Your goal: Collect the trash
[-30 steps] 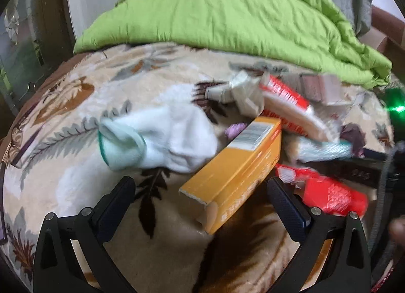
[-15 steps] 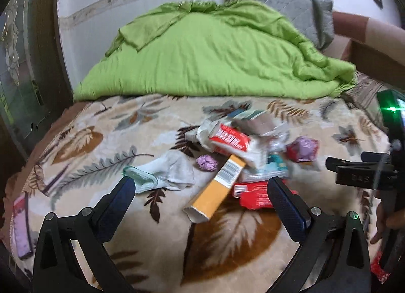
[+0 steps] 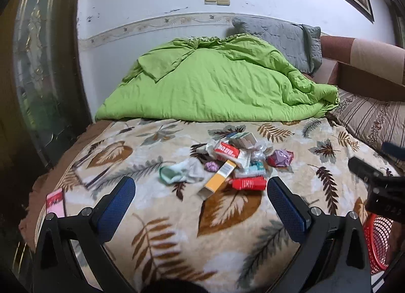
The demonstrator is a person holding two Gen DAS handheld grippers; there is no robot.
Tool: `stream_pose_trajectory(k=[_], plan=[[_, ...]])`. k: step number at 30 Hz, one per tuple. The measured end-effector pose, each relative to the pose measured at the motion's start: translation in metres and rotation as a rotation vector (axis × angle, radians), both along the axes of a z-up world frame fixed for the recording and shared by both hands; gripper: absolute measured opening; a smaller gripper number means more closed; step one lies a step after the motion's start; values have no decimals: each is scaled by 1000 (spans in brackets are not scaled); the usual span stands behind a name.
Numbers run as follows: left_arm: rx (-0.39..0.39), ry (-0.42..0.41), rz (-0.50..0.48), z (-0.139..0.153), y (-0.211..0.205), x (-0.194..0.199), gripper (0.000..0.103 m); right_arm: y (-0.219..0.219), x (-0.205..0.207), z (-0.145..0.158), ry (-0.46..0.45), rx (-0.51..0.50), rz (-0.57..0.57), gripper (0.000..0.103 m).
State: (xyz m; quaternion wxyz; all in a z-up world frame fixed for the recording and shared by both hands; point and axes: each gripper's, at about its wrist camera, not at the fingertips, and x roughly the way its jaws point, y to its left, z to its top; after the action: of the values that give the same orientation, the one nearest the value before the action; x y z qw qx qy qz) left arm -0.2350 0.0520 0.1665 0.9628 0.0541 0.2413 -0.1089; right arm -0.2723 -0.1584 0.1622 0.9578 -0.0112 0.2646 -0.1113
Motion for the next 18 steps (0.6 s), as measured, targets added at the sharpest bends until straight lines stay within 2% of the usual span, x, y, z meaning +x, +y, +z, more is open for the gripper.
stream_pose_trajectory(k=[5,18], plan=[[-16,19,22,-2,12,-11,103,-4,-26,-1,-12,33,-19,98],[-30,42,8,-3,10,-18,103,-8,-36,-10,55,37,-38,98]])
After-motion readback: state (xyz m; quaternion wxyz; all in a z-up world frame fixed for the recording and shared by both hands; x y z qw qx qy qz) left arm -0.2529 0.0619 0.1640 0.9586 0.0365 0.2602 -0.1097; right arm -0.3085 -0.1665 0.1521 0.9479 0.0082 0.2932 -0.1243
